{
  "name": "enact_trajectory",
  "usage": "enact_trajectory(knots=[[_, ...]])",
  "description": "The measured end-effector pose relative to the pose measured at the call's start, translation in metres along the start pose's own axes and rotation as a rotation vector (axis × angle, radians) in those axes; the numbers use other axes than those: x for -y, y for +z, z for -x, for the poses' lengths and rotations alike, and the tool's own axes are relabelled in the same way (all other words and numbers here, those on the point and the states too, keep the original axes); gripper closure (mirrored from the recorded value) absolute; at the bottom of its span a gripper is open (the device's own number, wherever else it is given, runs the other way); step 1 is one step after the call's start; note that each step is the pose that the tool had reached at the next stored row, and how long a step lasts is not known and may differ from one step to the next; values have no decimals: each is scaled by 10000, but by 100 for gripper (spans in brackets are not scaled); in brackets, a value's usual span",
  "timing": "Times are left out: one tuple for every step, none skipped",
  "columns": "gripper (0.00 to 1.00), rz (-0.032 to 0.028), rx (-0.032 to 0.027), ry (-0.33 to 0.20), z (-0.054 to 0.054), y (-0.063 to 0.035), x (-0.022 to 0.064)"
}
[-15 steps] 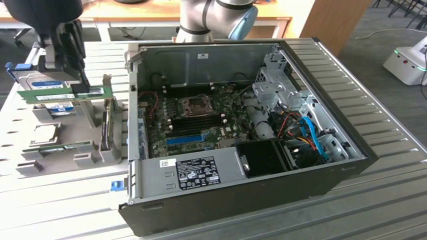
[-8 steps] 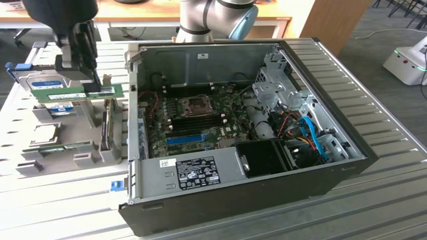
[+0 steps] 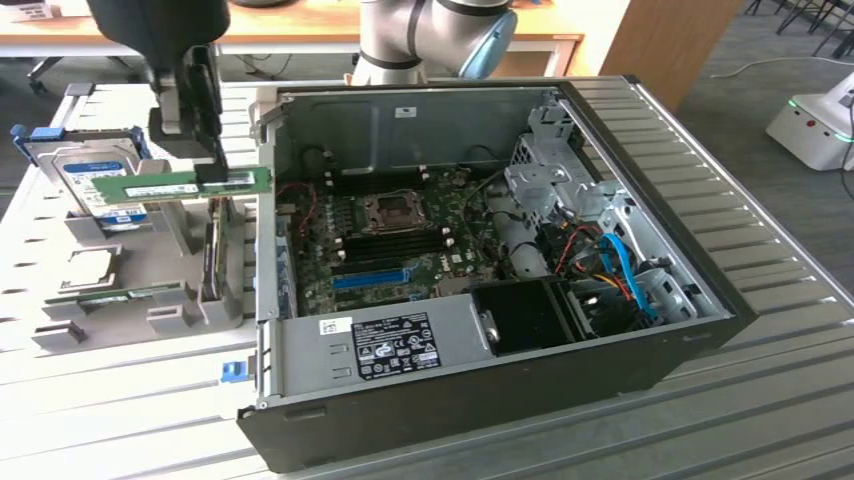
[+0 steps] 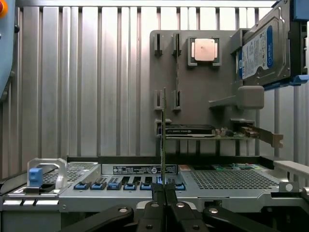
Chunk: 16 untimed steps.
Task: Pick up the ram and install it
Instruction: 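Pick up the ram and move it above insertion slot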
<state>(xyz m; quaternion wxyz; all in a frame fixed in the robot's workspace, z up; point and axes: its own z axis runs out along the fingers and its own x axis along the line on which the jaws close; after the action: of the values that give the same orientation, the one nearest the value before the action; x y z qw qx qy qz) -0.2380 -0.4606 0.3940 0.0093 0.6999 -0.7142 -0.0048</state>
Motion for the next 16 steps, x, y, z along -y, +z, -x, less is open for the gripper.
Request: enact_trajectory(knots=[[88, 0, 0, 2, 1, 0, 25], [88, -1, 1, 3, 2, -1, 50], [88, 0, 0, 2, 2, -1, 78], [88, -1, 1, 2, 2, -1, 104], [88, -1, 1, 2, 3, -2, 131], [88, 0, 0, 1, 3, -3, 158], [88, -1, 1, 1, 4, -3, 184], [88, 0, 0, 0, 4, -4, 212], [88, 0, 0, 2, 5, -5, 241], [88, 1, -1, 3, 6, -6, 269], [88, 0, 0, 2, 7, -6, 298], [88, 0, 0, 1, 7, -6, 326], [88, 0, 0, 1, 7, -7, 354], [88, 1, 0, 1, 8, -7, 382], [88, 0, 1, 1, 8, -7, 412], [88, 0, 1, 2, 9, -8, 439]])
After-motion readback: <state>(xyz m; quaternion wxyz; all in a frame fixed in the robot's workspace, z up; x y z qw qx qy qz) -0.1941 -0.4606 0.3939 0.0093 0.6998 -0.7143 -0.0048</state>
